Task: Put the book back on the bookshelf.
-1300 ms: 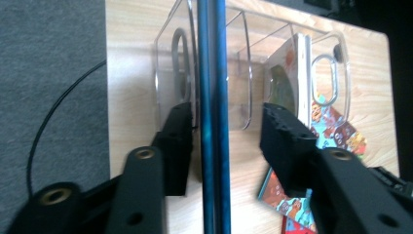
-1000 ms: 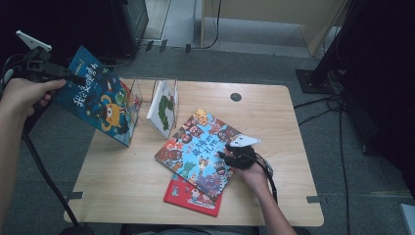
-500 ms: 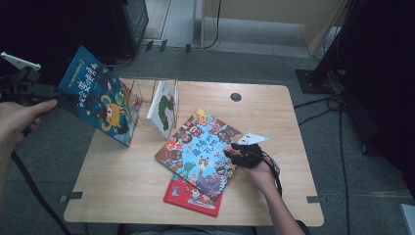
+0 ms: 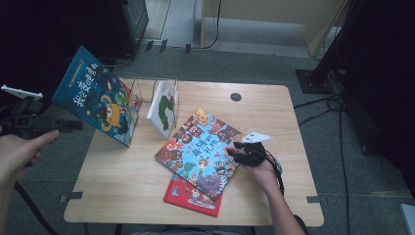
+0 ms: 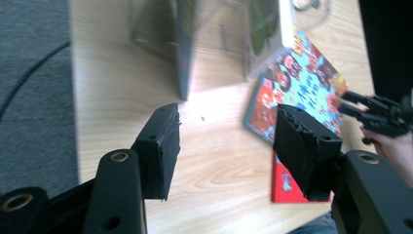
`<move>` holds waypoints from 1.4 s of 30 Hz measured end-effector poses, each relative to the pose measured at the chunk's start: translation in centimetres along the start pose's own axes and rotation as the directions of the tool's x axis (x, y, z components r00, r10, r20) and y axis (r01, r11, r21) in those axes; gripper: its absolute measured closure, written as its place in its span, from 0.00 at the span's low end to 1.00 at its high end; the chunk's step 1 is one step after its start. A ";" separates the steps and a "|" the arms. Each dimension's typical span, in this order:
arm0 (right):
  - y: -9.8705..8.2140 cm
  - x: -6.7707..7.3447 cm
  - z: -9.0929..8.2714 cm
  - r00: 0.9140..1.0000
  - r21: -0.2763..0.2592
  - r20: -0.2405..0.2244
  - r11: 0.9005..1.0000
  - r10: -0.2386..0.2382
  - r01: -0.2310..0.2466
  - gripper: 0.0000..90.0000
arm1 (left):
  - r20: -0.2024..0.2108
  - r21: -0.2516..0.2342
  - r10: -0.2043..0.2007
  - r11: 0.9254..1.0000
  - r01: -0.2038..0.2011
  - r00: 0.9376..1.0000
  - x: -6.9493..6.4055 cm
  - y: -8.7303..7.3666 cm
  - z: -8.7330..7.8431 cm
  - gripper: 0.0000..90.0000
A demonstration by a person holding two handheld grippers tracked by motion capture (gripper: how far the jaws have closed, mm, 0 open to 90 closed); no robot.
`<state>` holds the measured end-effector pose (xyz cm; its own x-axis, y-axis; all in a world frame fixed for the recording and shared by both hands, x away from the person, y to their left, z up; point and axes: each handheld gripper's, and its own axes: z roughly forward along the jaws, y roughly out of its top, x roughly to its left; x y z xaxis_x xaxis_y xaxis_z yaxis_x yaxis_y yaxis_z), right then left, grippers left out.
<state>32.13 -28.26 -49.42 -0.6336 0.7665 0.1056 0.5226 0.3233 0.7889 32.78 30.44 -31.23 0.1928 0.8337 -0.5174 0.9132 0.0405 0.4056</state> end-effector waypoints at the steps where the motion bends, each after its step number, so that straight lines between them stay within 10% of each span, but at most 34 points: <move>1: 0.0 -0.1 0.0 1.000 -0.003 0.002 1.000 0.003 -0.003 0.62 | 0.010 0.002 0.009 1.000 -0.009 1.000 -0.3 -0.3 0.2 0.48; 27: -0.2 -0.3 0.7 1.000 0.020 -0.005 1.000 0.008 -0.008 0.62 | 0.084 0.091 0.198 0.974 -0.205 0.977 -4.8 -2.4 12.1 0.49; 42: -0.8 -0.1 0.1 1.000 0.031 0.003 0.999 0.013 -0.014 0.62 | 0.078 0.134 0.268 0.952 -0.276 0.960 -5.2 -2.5 17.4 0.79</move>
<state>31.89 -28.56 -50.16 -0.6246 0.7725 0.1142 0.5488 0.3302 0.7680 35.71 16.38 -42.66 0.4578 0.7684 -0.4472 0.8638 -0.2655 0.4282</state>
